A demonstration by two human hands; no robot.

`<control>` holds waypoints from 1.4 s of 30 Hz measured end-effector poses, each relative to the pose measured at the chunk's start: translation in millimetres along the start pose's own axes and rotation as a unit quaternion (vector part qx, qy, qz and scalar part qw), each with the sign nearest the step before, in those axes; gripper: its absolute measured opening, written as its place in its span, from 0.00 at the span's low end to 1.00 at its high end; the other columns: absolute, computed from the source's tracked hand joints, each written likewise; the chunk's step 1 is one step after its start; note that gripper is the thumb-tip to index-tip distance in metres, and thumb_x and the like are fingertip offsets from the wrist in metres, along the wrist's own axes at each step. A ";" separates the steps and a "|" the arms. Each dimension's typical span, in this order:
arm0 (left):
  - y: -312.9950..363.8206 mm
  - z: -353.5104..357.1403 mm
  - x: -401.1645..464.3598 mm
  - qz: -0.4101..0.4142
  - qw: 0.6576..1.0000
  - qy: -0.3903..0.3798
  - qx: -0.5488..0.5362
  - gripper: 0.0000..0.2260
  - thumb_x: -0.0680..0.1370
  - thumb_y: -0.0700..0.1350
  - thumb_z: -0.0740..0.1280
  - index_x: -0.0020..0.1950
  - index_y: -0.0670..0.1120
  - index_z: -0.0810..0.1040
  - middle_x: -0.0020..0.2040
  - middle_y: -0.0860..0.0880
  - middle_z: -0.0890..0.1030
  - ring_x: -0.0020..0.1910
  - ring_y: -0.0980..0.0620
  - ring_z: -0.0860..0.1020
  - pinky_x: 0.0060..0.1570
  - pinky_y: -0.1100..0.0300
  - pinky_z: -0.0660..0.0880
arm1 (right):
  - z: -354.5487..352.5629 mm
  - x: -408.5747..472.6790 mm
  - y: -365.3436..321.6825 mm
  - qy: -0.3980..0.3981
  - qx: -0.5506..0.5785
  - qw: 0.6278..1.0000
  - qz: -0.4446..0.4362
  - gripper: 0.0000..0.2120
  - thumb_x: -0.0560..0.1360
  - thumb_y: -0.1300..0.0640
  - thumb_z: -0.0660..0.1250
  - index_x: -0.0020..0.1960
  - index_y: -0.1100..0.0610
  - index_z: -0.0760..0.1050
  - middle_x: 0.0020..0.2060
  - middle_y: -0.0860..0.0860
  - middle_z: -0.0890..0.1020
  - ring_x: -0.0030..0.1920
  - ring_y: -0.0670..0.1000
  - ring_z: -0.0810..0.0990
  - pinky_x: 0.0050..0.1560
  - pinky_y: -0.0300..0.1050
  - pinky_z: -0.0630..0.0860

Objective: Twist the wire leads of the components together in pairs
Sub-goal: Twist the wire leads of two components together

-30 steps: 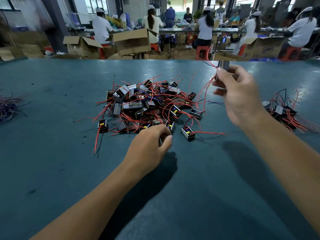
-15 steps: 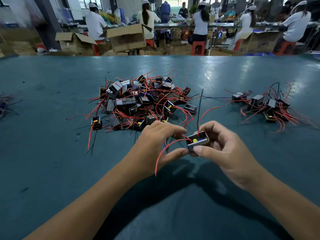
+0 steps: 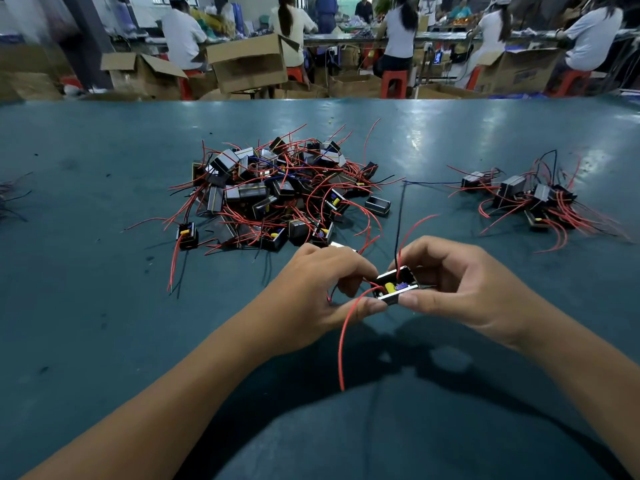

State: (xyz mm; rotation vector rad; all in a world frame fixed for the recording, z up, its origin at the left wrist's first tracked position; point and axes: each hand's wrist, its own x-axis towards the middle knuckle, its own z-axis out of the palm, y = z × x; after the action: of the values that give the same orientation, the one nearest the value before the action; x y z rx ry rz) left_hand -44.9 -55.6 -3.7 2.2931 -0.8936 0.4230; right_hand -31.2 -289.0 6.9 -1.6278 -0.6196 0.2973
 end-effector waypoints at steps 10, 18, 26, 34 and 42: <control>-10.1 6.8 -4.4 -0.007 0.991 -0.072 0.113 0.14 0.76 0.60 0.69 0.53 0.51 0.80 0.42 0.58 0.76 0.42 0.58 0.72 0.55 0.55 0.65 | -7.4 7.5 21.3 -0.027 -0.371 0.927 -0.053 0.13 0.69 0.49 0.78 0.51 0.50 0.79 0.51 0.44 0.80 0.56 0.46 0.79 0.59 0.43 0.74; -16.2 -6.5 -2.2 -0.021 0.996 -0.056 0.064 0.19 0.75 0.58 0.73 0.62 0.51 0.77 0.49 0.60 0.77 0.49 0.63 0.72 0.58 0.58 0.67 | -8.5 9.4 30.7 -0.042 -0.371 0.927 -0.015 0.14 0.70 0.49 0.78 0.48 0.41 0.74 0.53 0.41 0.79 0.58 0.43 0.75 0.61 0.45 0.71; -29.6 -29.4 -1.5 -0.094 0.987 0.130 -0.018 0.05 0.79 0.39 0.68 0.52 0.47 0.82 0.44 0.56 0.81 0.41 0.60 0.77 0.42 0.67 0.71 | -9.1 9.3 33.4 -0.045 -0.364 0.930 -0.008 0.14 0.69 0.49 0.78 0.47 0.41 0.74 0.55 0.40 0.79 0.58 0.41 0.75 0.62 0.40 0.70; -36.2 -25.5 -1.5 -0.119 0.991 0.054 0.010 0.05 0.78 0.38 0.69 0.50 0.47 0.82 0.44 0.54 0.82 0.43 0.58 0.78 0.43 0.73 0.68 | -12.3 9.3 37.1 -0.036 -0.369 0.929 -0.014 0.13 0.69 0.43 0.75 0.48 0.43 0.76 0.53 0.39 0.79 0.57 0.42 0.77 0.60 0.46 0.73; -48.3 -21.8 -5.8 -0.095 0.978 -0.172 0.065 0.18 0.79 0.37 0.67 0.65 0.54 0.79 0.61 0.56 0.74 0.62 0.53 0.71 0.62 0.60 0.69 | -36.5 5.8 22.5 -0.063 -0.451 0.890 0.016 0.12 0.70 0.42 0.75 0.50 0.42 0.77 0.49 0.37 0.78 0.54 0.39 0.75 0.55 0.41 0.71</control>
State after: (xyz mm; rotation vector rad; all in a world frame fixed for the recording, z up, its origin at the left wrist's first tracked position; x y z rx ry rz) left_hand -17.0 -10.9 -11.6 2.5931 -0.8154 -0.0029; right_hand -2.2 -317.3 -8.3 -2.5277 -0.9063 0.1327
